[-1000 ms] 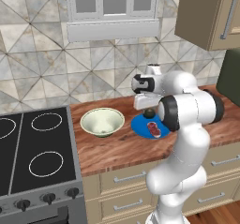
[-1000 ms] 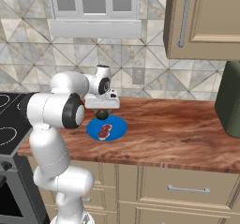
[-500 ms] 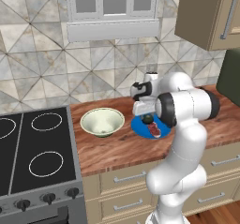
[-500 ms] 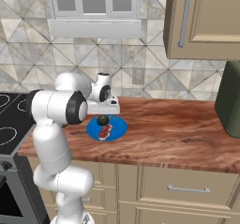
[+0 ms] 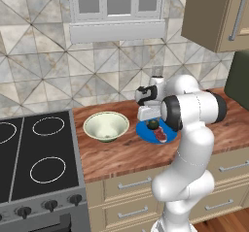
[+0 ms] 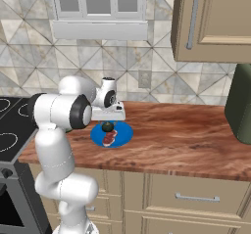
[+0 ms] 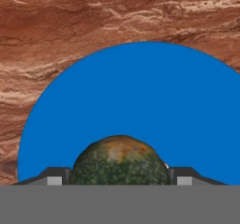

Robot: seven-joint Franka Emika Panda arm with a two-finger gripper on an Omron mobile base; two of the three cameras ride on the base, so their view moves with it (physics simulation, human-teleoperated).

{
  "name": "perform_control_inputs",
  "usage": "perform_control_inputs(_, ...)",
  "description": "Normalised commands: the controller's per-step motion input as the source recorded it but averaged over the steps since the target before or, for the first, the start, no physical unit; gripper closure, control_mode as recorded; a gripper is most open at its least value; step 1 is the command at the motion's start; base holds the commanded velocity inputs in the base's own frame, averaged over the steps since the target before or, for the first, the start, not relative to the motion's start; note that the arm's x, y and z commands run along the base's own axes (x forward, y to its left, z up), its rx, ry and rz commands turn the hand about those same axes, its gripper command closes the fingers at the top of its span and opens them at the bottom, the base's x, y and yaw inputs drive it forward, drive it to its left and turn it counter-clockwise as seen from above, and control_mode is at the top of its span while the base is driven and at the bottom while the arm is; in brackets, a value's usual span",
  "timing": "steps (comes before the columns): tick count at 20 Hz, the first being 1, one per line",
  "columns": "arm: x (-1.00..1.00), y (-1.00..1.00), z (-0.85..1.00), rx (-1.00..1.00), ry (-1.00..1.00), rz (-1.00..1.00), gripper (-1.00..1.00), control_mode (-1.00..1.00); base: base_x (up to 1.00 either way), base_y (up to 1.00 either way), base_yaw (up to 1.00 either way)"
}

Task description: Place the steak on the plate and place the squash on the same plate.

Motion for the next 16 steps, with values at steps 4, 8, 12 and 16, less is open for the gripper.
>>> perform_control_inputs(4, 0.00, 0.00, 0.00, 0.00, 0.00, 0.00, 1.00, -1.00, 0.00, 0.00, 0.00)
perform_control_inputs(8, 0.00, 0.00, 0.00, 0.00, 0.00, 0.00, 1.00, -1.00, 0.00, 0.00, 0.00)
perform_control_inputs(12, 0.00, 0.00, 0.00, 0.00, 0.00, 0.00, -1.00, -1.00, 0.00, 0.00, 0.00)
perform_control_inputs(16, 0.00, 0.00, 0.00, 0.00, 0.00, 0.00, -1.00, -1.00, 0.00, 0.00, 0.00)
